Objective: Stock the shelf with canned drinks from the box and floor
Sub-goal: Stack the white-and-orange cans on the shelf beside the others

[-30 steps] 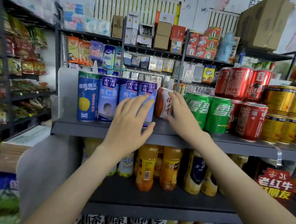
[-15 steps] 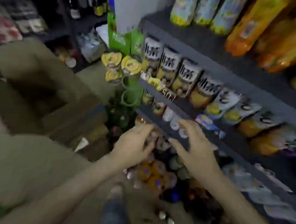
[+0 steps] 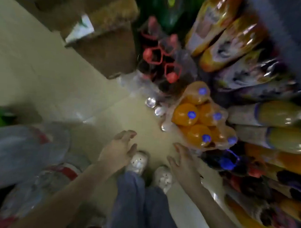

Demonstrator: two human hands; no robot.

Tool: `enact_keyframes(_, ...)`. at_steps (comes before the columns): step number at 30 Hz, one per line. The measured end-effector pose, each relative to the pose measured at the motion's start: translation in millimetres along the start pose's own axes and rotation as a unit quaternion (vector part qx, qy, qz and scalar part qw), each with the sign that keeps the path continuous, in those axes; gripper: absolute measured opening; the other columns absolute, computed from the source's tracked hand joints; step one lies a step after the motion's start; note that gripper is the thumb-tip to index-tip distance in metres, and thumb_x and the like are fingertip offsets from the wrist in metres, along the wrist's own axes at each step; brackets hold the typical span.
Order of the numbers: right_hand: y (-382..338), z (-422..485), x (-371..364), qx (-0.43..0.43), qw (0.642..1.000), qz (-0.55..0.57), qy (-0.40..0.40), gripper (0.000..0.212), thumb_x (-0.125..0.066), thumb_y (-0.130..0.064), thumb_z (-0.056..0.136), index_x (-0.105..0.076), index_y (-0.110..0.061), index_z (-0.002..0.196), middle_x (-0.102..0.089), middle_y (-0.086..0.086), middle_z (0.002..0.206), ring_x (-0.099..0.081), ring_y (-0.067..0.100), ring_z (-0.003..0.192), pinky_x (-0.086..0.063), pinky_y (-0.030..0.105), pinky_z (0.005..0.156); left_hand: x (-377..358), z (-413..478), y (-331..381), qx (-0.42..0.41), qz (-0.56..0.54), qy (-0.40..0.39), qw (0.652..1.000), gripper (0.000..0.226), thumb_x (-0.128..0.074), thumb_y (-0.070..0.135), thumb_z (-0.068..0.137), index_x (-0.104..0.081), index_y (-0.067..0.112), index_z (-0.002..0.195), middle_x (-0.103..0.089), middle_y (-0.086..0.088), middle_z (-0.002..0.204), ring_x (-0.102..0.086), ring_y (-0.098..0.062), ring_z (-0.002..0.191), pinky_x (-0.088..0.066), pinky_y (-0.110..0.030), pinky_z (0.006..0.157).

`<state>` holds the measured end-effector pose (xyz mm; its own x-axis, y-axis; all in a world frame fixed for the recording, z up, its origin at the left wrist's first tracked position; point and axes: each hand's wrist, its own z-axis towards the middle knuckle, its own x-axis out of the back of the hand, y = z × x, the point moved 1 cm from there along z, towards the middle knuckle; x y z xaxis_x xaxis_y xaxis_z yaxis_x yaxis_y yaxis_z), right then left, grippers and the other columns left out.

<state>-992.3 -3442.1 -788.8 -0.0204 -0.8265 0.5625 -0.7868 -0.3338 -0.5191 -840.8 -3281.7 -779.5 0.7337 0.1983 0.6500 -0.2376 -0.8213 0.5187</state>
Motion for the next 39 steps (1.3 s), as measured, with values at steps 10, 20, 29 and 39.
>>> enact_keyframes(10, 120.3, 200.4, -177.1, -0.259, 0.934, 0.227, 0.093, 0.096, -0.073, -0.024, 0.081, -0.008, -0.003, 0.149, -0.020, 0.010, 0.153, -0.022, 0.022, 0.141, -0.020, 0.027, 0.110, -169.6, 108.9, -141.7, 0.044, -0.089, 0.032, 0.995, 0.046, -0.061, 0.020, 0.087, -0.046, 0.016, 0.130, -0.052, 0.002, 0.126, -0.053, -0.009, 0.109, -0.033, -0.014, 0.080)
enact_keyframes(20, 119.0, 227.5, -210.8, -0.034, 0.934, 0.194, 0.297, 0.064, -0.087, -0.019, 0.064, -0.046, -0.009, 0.112, -0.054, -0.008, 0.107, -0.054, 0.000, 0.097, -0.033, -0.003, 0.082, -238.4, 140.8, -183.5, -0.027, -0.135, 0.021, 0.990, 0.051, -0.063, 0.015, 0.084, -0.048, 0.014, 0.133, -0.053, -0.004, 0.131, -0.045, -0.017, 0.120, -0.023, -0.007, 0.093)
enact_keyframes(29, 66.1, 204.0, -235.0, 0.022, 0.961, 0.275, -0.028, 0.060, -0.080, -0.002, 0.068, -0.047, -0.019, 0.115, -0.059, -0.011, 0.106, -0.060, -0.008, 0.092, -0.049, 0.014, 0.079, -217.4, 145.0, -175.0, -0.016, -0.110, 0.168, 0.980, 0.070, -0.061, 0.038, 0.067, -0.048, -0.001, 0.124, -0.057, -0.017, 0.116, -0.055, -0.033, 0.105, -0.043, -0.039, 0.090)
enact_keyframes(39, 81.6, 250.2, -199.9, 0.154, 0.946, -0.182, 0.221, 0.074, -0.070, -0.021, 0.075, -0.040, 0.003, 0.138, -0.045, 0.029, 0.134, -0.046, 0.047, 0.115, -0.019, 0.031, 0.101, -210.0, 148.9, -209.5, 0.259, -0.405, 0.098, 0.871, 0.035, -0.080, 0.028, 0.072, -0.053, 0.028, 0.094, -0.064, 0.010, 0.087, -0.062, -0.005, 0.077, -0.051, -0.024, 0.072)
